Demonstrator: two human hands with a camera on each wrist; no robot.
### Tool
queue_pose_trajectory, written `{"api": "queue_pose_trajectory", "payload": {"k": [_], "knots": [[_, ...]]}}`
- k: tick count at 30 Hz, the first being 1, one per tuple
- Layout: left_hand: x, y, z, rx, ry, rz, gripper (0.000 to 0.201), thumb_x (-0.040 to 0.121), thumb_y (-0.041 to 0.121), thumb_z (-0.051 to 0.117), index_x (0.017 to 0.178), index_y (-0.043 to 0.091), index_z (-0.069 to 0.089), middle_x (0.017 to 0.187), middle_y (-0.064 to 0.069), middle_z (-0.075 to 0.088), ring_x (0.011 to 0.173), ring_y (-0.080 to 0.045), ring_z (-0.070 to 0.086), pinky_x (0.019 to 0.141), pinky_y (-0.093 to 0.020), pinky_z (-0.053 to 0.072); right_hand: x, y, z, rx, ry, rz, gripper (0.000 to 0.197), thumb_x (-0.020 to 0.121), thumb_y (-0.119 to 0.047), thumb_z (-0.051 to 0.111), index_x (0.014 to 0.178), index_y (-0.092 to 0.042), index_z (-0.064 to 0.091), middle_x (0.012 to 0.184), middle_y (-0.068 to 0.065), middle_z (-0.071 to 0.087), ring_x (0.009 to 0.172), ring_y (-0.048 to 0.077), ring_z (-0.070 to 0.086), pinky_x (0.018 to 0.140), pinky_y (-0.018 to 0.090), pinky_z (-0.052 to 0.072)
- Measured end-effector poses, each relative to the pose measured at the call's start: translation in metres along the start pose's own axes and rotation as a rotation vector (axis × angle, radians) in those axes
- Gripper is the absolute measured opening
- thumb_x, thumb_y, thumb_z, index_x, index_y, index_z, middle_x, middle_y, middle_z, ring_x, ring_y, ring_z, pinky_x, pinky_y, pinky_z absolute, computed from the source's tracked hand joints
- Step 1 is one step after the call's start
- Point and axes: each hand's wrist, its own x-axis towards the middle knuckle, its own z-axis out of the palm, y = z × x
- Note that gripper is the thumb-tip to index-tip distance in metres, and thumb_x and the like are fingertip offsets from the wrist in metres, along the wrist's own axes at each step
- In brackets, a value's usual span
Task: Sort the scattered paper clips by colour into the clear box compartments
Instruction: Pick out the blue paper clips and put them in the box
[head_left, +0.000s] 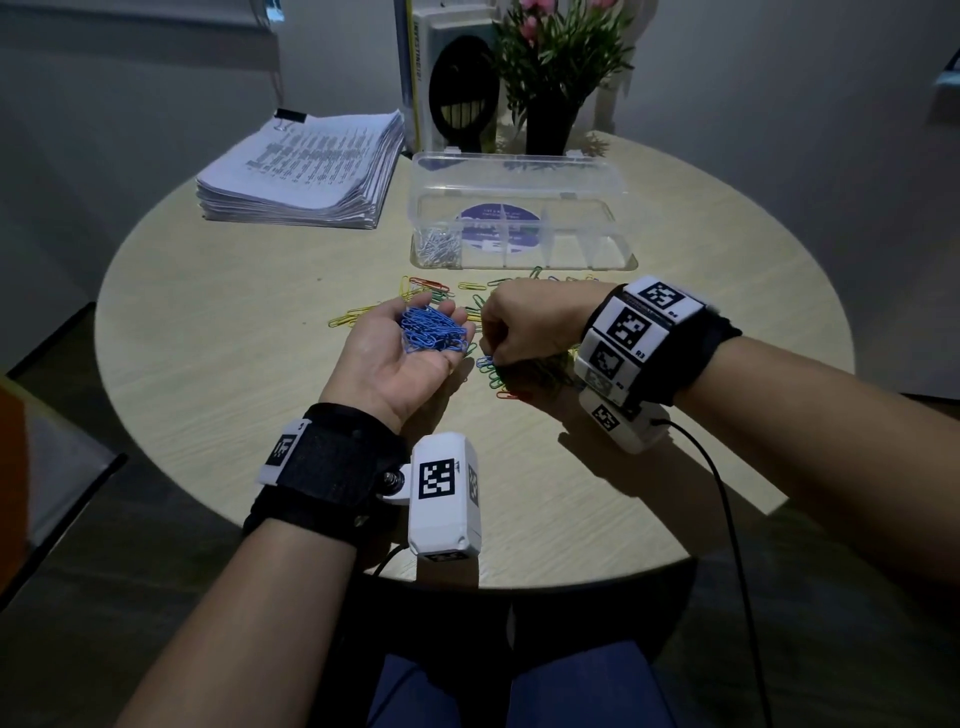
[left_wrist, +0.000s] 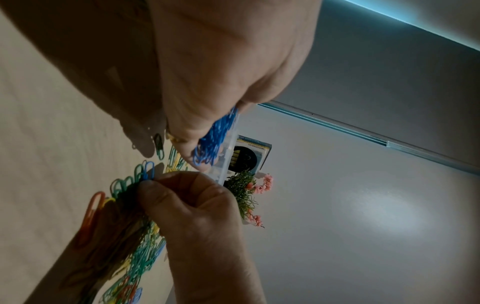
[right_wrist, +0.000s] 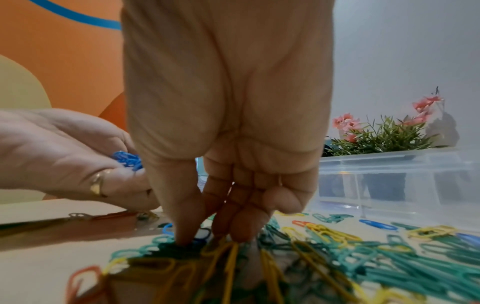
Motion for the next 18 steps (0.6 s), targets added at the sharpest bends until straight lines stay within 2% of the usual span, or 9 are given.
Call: {"api": "queue_pose_trajectory", "payload": {"k": [5, 8, 11, 15, 18], "knots": [[-0.002, -0.007, 0.003, 0.009, -0.007, -0.009, 0.034, 0.103, 0.022, 0.028, 0.089, 0.005, 0.055, 0.095, -0.019, 0.056, 0.089, -0.029, 0.054, 0.093, -0.041, 0.040, -0.008, -0.003, 0.004, 0.015, 0.090, 0.000, 0.008, 0.081, -0.019, 0.065, 0.081, -0.014, 0.058, 0.075, 0.004, 0.054, 0.074, 0.022, 0.051, 0.058, 0.024, 0.037], [-0.003, -0.012, 0.004, 0.006, -0.011, -0.015, 0.034, 0.103, 0.023, 0.029, 0.090, 0.005, 0.055, 0.095, -0.019, 0.056, 0.087, -0.028, 0.054, 0.091, -0.041, 0.041, -0.012, -0.003, 0.005, 0.037, 0.112, -0.024, 0.009, 0.080, -0.019, 0.064, 0.081, -0.016, 0.056, 0.077, 0.005, 0.055, 0.072, 0.021, 0.050, 0.051, 0.024, 0.035], [-0.006, -0.015, 0.006, 0.008, -0.018, -0.008, 0.034, 0.103, 0.022, 0.029, 0.089, 0.004, 0.054, 0.096, -0.019, 0.056, 0.088, -0.028, 0.054, 0.088, -0.042, 0.041, -0.014, -0.002, 0.006, 0.079, 0.128, -0.045, 0.007, 0.079, -0.019, 0.065, 0.083, -0.015, 0.060, 0.079, 0.005, 0.057, 0.071, 0.020, 0.051, 0.049, 0.020, 0.037], [-0.009, -0.012, 0.006, -0.022, -0.029, 0.016, 0.030, 0.101, 0.019, 0.031, 0.090, 0.004, 0.054, 0.097, -0.019, 0.056, 0.090, -0.029, 0.055, 0.089, -0.042, 0.041, -0.019, 0.001, -0.001, 0.152, 0.139, -0.030, 0.010, 0.078, -0.013, 0.067, 0.074, -0.016, 0.059, 0.071, 0.000, 0.056, 0.067, 0.014, 0.050, 0.048, 0.018, 0.037], [-0.009, -0.012, 0.006, -0.036, -0.025, 0.032, 0.031, 0.101, 0.020, 0.029, 0.090, 0.004, 0.054, 0.097, -0.019, 0.056, 0.090, -0.029, 0.055, 0.090, -0.042, 0.042, -0.028, 0.010, -0.013, 0.234, 0.111, -0.030, 0.007, 0.081, -0.009, 0.065, 0.085, -0.015, 0.066, 0.073, -0.006, 0.058, 0.068, 0.008, 0.051, 0.053, 0.015, 0.039]]}}
